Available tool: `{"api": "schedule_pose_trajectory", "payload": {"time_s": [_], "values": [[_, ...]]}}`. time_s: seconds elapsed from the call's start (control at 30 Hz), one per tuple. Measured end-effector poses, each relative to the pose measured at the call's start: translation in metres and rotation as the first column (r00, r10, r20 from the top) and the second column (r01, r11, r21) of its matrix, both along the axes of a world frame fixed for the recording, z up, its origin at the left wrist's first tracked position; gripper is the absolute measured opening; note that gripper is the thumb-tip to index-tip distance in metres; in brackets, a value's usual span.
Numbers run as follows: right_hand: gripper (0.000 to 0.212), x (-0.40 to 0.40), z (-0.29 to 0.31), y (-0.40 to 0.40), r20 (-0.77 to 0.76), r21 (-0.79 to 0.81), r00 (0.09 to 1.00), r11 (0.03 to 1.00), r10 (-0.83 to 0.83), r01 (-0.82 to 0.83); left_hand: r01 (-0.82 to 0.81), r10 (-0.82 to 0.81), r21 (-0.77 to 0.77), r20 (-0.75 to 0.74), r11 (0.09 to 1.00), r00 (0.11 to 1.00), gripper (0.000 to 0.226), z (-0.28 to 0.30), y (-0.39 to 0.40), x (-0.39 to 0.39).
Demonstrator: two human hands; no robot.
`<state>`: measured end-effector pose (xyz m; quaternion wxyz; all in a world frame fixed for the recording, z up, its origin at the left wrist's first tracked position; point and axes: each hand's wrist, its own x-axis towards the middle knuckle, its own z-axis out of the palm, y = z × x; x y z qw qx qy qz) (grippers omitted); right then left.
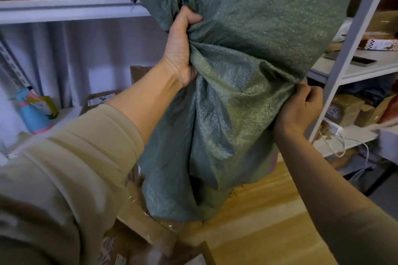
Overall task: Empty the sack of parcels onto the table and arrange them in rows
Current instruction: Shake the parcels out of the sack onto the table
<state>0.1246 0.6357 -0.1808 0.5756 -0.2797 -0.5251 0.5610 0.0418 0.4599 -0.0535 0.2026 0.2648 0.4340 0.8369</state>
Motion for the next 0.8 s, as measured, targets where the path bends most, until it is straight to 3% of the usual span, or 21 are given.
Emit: {"api": "schedule_pose_trajectory", "payload": {"time_s": [0.1, 0.33, 0.5, 0.63, 0.8], "values": [[0.029, -0.003, -0.008, 0.0, 0.024, -0.012, 1.0, 1.0, -0.009, 0.01, -0.015, 0.015, -0.004, 0.012, 1.0, 1.0, 0.033, -0.003, -0.003, 0.002], [0.019, 0.0, -0.008, 0.004, 0.146, 0.129, 0.987, 0.99, -0.072, 0.053, -0.068, 0.069, -0.009, 0.062, 0.998, 0.996, 0.022, -0.005, -0.007, -0.001], [0.025, 0.001, 0.001, 0.001, 0.128, 0.169, 0.984, 0.98, -0.128, 0.105, -0.096, 0.097, -0.05, 0.034, 0.994, 0.995, 0.019, -0.008, -0.019, -0.01], [0.032, -0.001, 0.004, -0.001, 0.111, 0.174, 0.984, 0.978, -0.136, 0.116, -0.142, 0.141, -0.208, -0.018, 0.968, 0.99, 0.041, -0.012, -0.03, -0.015], [0.032, -0.005, 0.003, -0.003, 0.102, 0.166, 0.986, 0.98, -0.129, 0.111, -0.199, 0.198, -0.267, -0.032, 0.943, 0.98, 0.061, -0.014, -0.039, -0.017]]}}
